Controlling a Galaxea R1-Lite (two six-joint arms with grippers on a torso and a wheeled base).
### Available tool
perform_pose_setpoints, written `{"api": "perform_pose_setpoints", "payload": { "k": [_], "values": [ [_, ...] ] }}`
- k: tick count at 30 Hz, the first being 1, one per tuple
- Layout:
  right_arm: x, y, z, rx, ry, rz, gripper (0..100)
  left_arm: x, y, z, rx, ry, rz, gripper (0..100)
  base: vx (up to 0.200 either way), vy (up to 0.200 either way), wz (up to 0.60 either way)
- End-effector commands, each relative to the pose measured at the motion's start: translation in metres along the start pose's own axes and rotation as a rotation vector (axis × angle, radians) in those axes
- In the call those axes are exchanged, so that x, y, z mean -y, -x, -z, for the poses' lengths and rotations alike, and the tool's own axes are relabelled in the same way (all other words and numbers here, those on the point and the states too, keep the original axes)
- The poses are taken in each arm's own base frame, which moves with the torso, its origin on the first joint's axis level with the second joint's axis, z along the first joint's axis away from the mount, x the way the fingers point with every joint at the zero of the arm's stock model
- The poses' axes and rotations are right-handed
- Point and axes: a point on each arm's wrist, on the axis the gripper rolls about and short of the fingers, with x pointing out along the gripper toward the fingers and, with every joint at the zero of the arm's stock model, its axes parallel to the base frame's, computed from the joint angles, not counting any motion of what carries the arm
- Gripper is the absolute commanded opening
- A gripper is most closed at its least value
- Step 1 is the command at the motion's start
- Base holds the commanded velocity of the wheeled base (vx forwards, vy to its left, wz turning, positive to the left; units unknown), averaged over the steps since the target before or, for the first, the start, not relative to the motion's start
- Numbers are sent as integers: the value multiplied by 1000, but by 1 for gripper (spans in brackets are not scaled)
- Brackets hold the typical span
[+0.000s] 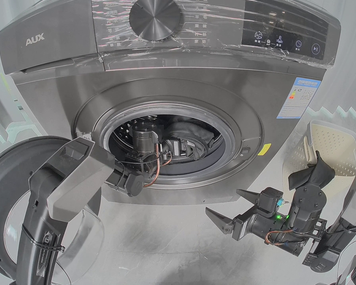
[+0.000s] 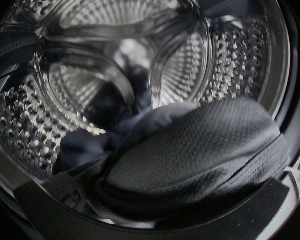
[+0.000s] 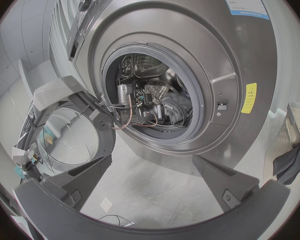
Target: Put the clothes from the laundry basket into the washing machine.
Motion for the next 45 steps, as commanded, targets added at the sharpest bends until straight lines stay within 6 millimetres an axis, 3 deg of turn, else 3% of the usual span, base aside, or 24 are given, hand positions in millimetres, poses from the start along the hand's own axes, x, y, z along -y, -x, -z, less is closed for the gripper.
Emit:
{"api": "perform_pose_setpoints", "payload": {
  "k": [1,14,18,24,25,30,34,45],
  "values": [
    [-1,0,1,-2,-1,-3,100,9,35,-17,-120,-26,26,100,0,0,0],
    [-2,0,1,-5,0,-7,100,26,76,-14,-218,-96,172,100,0,0,0],
    [-3,-1,2,-7,1,-10,100,28,70,-14,-164,-107,213,100,0,0,0],
    [-3,-1,3,-11,1,-11,100,24,41,19,-155,-121,191,100,0,0,0],
    [-3,-1,3,-11,1,-11,100,24,39,21,-154,-121,191,0,0,0,0],
    [-3,-1,2,-6,1,-12,100,15,26,28,-132,-115,160,0,0,0,0],
    [-4,-2,2,-6,1,-13,100,11,18,23,-68,-106,127,0,0,0,0],
    [-5,-2,2,-6,2,-15,100,-10,-25,-16,201,-30,-46,0,0,0,0]
  ]
}}
